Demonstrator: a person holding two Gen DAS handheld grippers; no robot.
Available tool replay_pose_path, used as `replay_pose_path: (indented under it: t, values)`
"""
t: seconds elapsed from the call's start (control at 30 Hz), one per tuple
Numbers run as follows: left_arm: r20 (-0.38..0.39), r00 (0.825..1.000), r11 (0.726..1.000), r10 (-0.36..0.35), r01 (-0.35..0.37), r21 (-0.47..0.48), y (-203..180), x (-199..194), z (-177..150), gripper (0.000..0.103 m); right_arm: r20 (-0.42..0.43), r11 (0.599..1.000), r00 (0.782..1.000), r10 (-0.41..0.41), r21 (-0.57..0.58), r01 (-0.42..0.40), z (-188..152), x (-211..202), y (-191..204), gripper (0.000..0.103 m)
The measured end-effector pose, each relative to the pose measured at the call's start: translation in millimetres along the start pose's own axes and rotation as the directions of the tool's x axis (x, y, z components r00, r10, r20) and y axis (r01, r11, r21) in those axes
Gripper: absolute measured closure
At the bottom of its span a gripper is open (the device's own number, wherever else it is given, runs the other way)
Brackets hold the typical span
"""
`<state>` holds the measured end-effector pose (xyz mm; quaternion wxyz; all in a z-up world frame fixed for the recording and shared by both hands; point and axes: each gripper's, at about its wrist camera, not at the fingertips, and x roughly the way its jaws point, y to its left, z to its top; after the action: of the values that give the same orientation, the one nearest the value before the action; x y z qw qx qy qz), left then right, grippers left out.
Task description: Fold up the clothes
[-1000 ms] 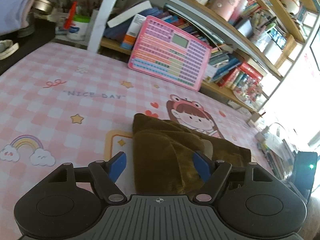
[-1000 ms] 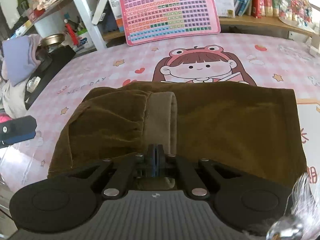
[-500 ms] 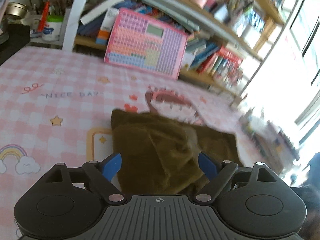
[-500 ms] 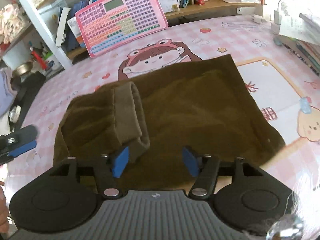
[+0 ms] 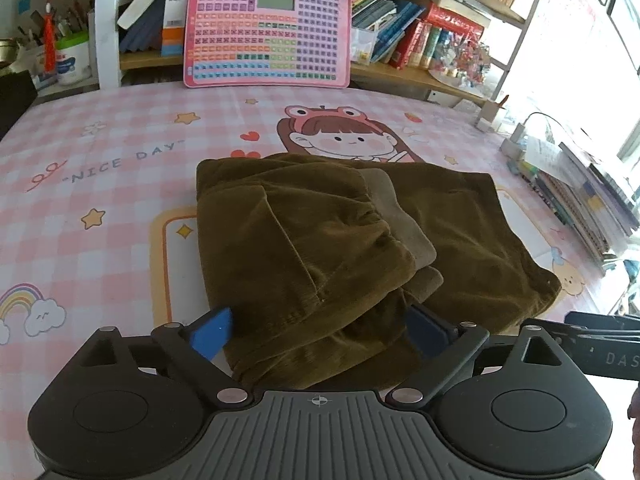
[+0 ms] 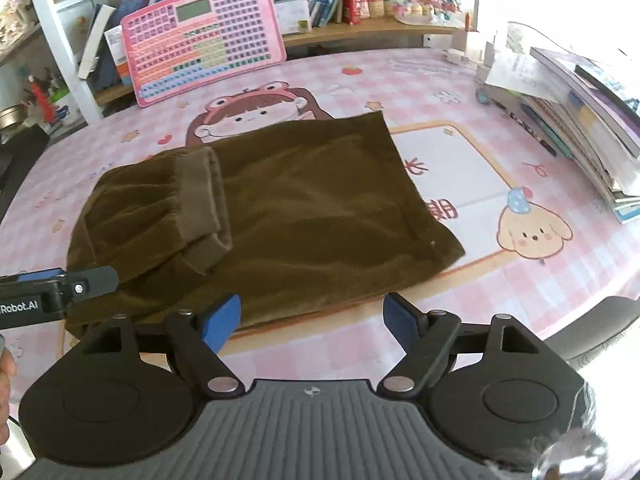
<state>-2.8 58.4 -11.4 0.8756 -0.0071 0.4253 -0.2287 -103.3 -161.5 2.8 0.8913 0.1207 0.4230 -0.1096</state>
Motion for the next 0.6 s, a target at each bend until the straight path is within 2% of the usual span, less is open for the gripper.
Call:
replay_pose_path:
  t: [0.2,0.37,0.5,0.6]
  values:
    - [0.001,0.996,0.996,0.085,-0.085,-0.030,-15.4,2.7,1.0,0.005,-0.002,0.997,0.998,0.060,-0.040,-0.060,11.6,8.6,-18.7,0.018]
    - [0.019,0.983,0.980,0.183,-0.181,-0.084,-39.5,5.4,3.8,0.005,-0.013,0.982,0.988,0.154,-0.112,-0.154,29.3,22.0,-39.4,0.017]
    - [0.022,0.967,0.956,0.255,-0.248,-0.157,-73.9,11.5,2.2,0.005,-0.010,0.945,0.967,0.255,-0.210,-0.251,50.2,26.3,-67.8,0.017]
    - [0.021,0.958,0.941,0.285,-0.276,-0.195,-110.4,15.5,-3.8,0.005,-0.013,0.915,0.939,0.344,-0.218,-0.339,68.9,27.3,-101.9,0.017]
